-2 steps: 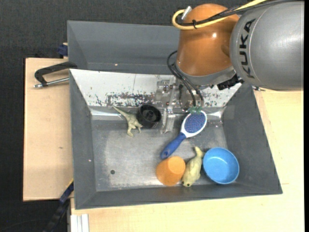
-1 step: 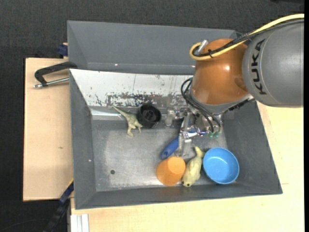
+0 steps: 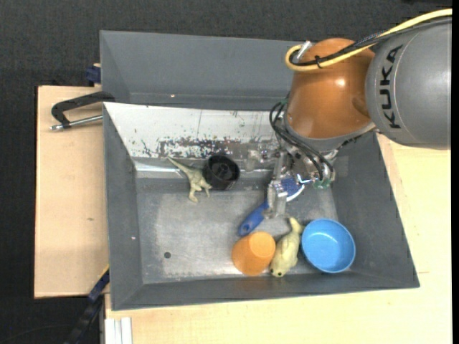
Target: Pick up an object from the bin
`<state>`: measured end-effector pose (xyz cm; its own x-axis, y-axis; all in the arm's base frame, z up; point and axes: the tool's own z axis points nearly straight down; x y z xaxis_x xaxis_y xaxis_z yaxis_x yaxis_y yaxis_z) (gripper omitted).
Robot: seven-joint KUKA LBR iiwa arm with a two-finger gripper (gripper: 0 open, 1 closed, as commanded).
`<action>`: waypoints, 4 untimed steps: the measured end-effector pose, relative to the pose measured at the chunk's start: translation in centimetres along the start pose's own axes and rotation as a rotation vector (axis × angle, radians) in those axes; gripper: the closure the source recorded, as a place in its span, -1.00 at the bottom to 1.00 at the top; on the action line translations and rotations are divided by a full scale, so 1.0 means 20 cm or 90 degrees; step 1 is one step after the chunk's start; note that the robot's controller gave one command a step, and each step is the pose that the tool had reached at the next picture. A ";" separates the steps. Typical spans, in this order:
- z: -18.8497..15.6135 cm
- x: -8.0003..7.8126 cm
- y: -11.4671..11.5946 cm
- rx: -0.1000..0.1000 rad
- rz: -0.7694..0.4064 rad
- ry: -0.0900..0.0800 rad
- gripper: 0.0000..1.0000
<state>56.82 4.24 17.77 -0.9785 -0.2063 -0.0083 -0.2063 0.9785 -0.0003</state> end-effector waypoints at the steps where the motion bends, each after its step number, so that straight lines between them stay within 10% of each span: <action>1: 0.36 0.07 0.04 0.001 -0.203 -0.005 -1.00; 2: 0.54 -0.04 0.22 -0.002 -0.262 0.003 -1.00; 3: 0.53 0.11 0.05 -0.002 -0.486 0.005 -1.00; 4: 0.53 0.11 0.06 -0.003 -0.487 0.004 1.00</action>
Offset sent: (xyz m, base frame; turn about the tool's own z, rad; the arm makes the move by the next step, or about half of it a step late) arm -0.0254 0.0055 -0.1052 -0.3851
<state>54.53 4.94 7.09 -0.5626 -0.8267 -0.0020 -0.8267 0.5626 0.0008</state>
